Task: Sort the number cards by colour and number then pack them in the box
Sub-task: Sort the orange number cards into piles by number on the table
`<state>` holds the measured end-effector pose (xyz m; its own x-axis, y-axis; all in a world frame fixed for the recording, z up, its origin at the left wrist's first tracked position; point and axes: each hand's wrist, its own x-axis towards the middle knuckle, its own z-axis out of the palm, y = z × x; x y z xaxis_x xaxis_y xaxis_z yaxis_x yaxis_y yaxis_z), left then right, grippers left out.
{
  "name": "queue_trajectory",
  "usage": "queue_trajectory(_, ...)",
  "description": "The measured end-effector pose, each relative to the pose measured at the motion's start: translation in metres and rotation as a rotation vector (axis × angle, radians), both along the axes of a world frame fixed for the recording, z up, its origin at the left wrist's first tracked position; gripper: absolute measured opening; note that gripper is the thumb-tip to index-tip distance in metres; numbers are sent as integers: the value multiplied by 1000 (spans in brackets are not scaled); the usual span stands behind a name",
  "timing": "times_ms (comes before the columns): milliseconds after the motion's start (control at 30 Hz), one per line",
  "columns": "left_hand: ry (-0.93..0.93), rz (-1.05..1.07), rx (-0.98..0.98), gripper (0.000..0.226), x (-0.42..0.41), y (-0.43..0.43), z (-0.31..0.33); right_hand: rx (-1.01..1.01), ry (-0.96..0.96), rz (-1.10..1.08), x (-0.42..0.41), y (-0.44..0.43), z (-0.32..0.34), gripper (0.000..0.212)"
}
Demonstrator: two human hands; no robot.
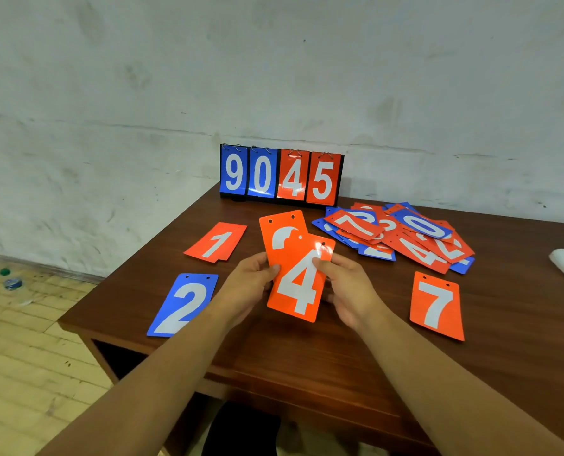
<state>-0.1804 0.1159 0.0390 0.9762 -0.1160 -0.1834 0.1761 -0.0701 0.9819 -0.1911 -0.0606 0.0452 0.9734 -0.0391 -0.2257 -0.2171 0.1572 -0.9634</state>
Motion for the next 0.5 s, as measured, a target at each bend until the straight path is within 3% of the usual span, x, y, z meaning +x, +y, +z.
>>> queue_trajectory(267,131,11,-130,25,18,-4,5,125,81,-102,13,-3,-9,16)
queue_trajectory(333,93,65,-68,30,22,-4,5,87,72,-166,16,-5,-10,22)
queue_trajectory(500,-69,101,295,32,41,0,2,-47,52,-208,25,-13,-11,31)
